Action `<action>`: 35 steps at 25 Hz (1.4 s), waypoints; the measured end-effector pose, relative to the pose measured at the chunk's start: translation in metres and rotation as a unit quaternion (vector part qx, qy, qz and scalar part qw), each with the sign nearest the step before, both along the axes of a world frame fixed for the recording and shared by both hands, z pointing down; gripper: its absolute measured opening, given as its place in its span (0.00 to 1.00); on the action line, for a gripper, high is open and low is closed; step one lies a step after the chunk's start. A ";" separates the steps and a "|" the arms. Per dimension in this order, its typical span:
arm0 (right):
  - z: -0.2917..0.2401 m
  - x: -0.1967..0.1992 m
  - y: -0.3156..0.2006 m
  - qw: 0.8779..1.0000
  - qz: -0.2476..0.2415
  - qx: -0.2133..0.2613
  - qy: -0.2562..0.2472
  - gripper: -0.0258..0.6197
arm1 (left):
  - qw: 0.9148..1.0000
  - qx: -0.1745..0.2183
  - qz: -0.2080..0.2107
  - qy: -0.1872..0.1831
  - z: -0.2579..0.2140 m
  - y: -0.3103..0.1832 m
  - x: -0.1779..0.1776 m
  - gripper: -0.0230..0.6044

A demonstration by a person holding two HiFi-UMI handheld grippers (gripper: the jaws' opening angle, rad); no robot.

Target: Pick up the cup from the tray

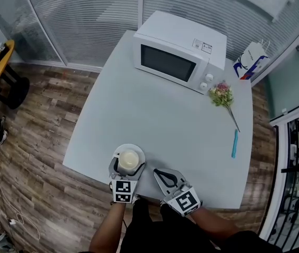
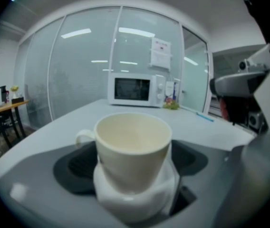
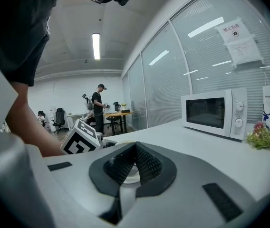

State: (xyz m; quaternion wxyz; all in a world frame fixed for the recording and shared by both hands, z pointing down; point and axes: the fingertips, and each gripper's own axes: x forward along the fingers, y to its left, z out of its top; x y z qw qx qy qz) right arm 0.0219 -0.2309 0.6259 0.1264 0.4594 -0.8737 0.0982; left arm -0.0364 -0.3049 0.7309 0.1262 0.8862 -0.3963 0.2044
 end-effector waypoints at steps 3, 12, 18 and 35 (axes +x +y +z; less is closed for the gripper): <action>0.003 0.001 0.000 1.000 0.005 -0.002 -0.006 0.02 | 1.000 0.009 -0.003 -0.011 0.002 -0.005 0.001 0.78; 0.000 0.004 0.005 1.000 0.004 0.003 0.000 0.02 | 1.000 0.024 0.004 -0.019 -0.002 -0.004 0.003 0.72; -0.010 0.006 0.006 1.000 0.007 0.016 -0.003 0.02 | 0.999 0.034 -0.004 0.004 -0.029 0.002 0.003 0.72; -0.072 0.021 -0.004 0.996 0.015 0.085 -0.018 0.02 | 0.994 0.105 -0.025 0.030 -0.146 0.009 -0.011 0.72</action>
